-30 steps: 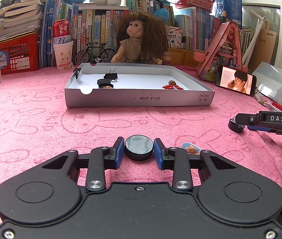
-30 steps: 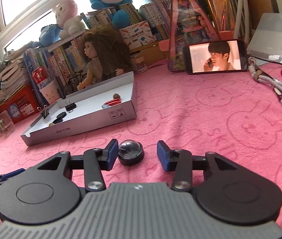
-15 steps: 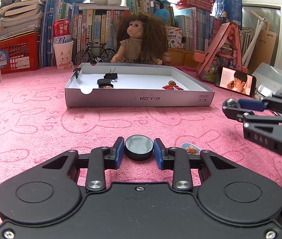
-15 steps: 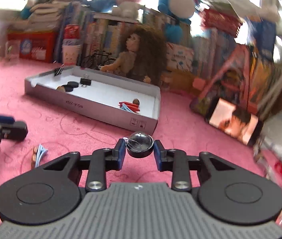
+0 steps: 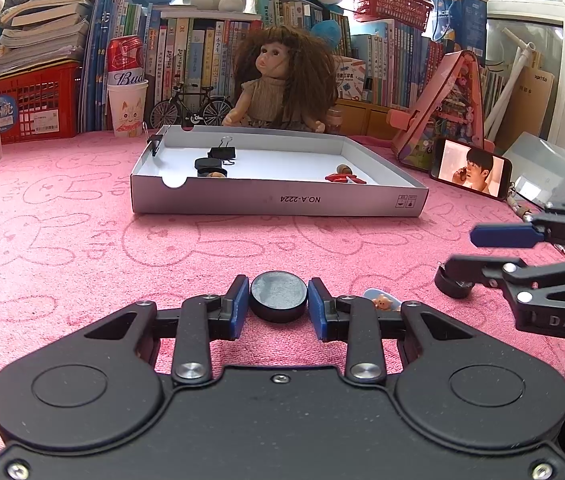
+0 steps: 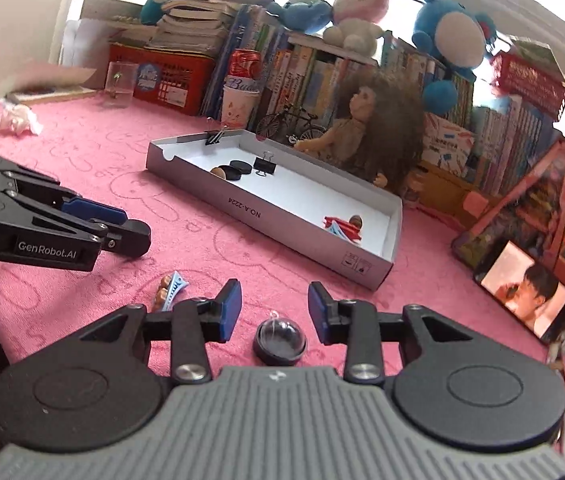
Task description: Organize rigid objects
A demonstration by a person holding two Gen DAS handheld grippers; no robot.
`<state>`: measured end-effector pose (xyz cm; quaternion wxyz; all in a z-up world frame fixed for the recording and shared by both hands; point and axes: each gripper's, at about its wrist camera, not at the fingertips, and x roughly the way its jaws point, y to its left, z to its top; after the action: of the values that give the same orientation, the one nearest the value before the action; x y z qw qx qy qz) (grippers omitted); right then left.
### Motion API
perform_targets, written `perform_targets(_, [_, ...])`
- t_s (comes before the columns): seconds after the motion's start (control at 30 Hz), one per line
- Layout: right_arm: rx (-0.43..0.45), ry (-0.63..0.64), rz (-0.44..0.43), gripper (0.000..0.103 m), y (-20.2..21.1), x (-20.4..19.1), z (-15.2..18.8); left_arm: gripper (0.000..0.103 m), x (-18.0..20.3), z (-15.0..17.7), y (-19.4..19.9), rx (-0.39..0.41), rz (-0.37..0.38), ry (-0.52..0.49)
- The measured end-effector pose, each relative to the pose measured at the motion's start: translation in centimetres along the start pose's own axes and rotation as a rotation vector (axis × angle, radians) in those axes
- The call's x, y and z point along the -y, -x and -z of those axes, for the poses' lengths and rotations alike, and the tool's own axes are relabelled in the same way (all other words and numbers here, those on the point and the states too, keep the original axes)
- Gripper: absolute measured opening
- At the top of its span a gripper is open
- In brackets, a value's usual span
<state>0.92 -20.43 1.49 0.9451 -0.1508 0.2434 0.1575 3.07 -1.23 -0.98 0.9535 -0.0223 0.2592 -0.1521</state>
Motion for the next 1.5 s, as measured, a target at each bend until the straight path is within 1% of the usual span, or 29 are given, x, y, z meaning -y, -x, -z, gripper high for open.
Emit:
perform_targets(0.03, [-0.018,-0.031,-0.006,0.062,0.0,0.5,0.5,0.030,0.0,0.0,0.0,0.001,-0.001,-0.002])
perform_targets(0.13, [-0.049,-0.074,-0.003,0.062,-0.3,1.0,1.5,0.030,0.0,0.1,0.0,0.003,-0.004,-0.007])
perform_targets(0.23, [-0.048,-0.099,-0.015,0.062,-0.8,0.6,1.7,0.030,0.0,0.1,0.0,0.001,-0.003,-0.005])
perform_targets(0.27, [-0.053,-0.105,-0.008,0.062,-1.1,0.3,1.7,0.030,0.1,0.1,0.0,0.001,-0.003,-0.004])
perform_targets(0.3, [-0.057,-0.113,0.005,0.038,-1.3,0.1,1.6,0.030,0.1,0.1,0.0,0.000,-0.004,-0.003])
perform_targets(0.33, [-0.053,-0.142,0.011,0.036,-1.5,0.1,1.5,0.030,0.1,0.1,0.0,0.000,-0.004,-0.003])
perform_targets(0.37, [-0.057,-0.225,-0.038,0.036,-1.6,0.9,1.3,0.030,0.1,0.1,0.0,0.001,-0.003,-0.004])
perform_targets(0.43, [-0.067,-0.455,-0.190,0.036,-1.7,3.2,1.4,0.030,0.1,0.1,0.0,0.001,-0.003,-0.005])
perform_targets(0.47, [-0.070,-0.556,-0.252,0.036,-1.9,4.4,1.7,0.030,0.1,0.1,0.0,0.001,-0.004,-0.004])
perform_targets(0.53, [-0.109,-0.675,-0.337,0.037,-2.5,6.1,2.1,0.030,0.1,0.1,0.0,0.002,-0.005,-0.006])
perform_targets(0.57, [-0.126,-0.719,-0.357,0.037,-2.8,6.7,2.5,0.030,0.2,0.2,0.1,0.003,-0.005,-0.007])
perform_targets(0.6, [-0.130,-0.736,-0.350,0.049,-3.0,7.0,2.8,0.030,0.2,0.2,0.1,0.004,-0.006,-0.008])
perform_targets(0.7, [-0.119,-0.701,-0.284,0.051,-3.0,7.2,2.6,0.030,0.2,0.2,0.1,0.004,-0.007,-0.010])
perform_targets(0.77, [-0.107,-0.694,-0.254,0.057,-3.1,7.3,2.4,0.030,0.2,0.2,0.1,0.004,-0.007,-0.009])
perform_targets(0.8, [-0.097,-0.703,-0.233,0.062,-3.2,7.5,2.4,0.030,0.2,0.2,0.0,0.003,-0.006,-0.008])
perform_targets(0.9, [-0.077,-0.752,-0.196,0.066,-3.7,8.7,2.5,0.030,0.2,0.2,0.1,0.004,-0.007,-0.010])
perform_targets(0.97, [-0.063,-0.725,-0.104,0.070,-3.5,9.0,2.4,0.030,0.2,0.2,0.1,0.005,-0.008,-0.009])
perform_targets(1.03, [-0.072,-0.637,0.019,0.070,-3.4,8.7,2.0,0.030,0.2,0.2,0.1,0.005,-0.008,-0.011])
perform_targets(1.07, [-0.072,-0.610,0.056,0.070,-3.3,8.7,2.1,0.030,0.2,0.2,0.1,0.005,-0.009,-0.011])
perform_targets(1.13, [-0.069,-0.585,0.090,0.070,-3.0,8.8,2.2,0.030,0.2,0.2,0.1,0.005,-0.007,-0.009])
perform_targets(1.2, [-0.046,-0.548,0.133,0.070,-2.4,8.6,2.3,0.030,0.2,0.2,0.1,0.004,-0.007,-0.010])
perform_targets(1.27, [-0.012,-0.501,0.194,0.072,-1.7,8.2,2.3,0.030,0.3,0.2,0.1,0.004,-0.008,-0.011])
perform_targets(1.3, [0.011,-0.485,0.205,0.072,-1.2,8.0,2.3,0.030,0.2,0.2,0.0,0.004,-0.007,-0.010])
perform_targets(1.33, [0.036,-0.473,0.193,0.072,-0.7,7.8,2.4,0.030,0.2,0.2,0.0,0.004,-0.007,-0.008])
perform_targets(1.4, [0.090,-0.444,0.127,0.075,0.5,7.3,2.6,0.030,0.3,0.2,0.0,0.004,-0.008,-0.010])
perform_targets(1.43, [0.103,-0.416,0.091,0.077,1.0,6.8,2.6,0.030,0.3,0.2,0.0,0.004,-0.009,-0.012])
perform_targets(1.5, [0.087,-0.348,0.075,0.077,1.2,5.4,2.6,0.030,0.3,0.2,0.0,0.005,-0.010,-0.014])
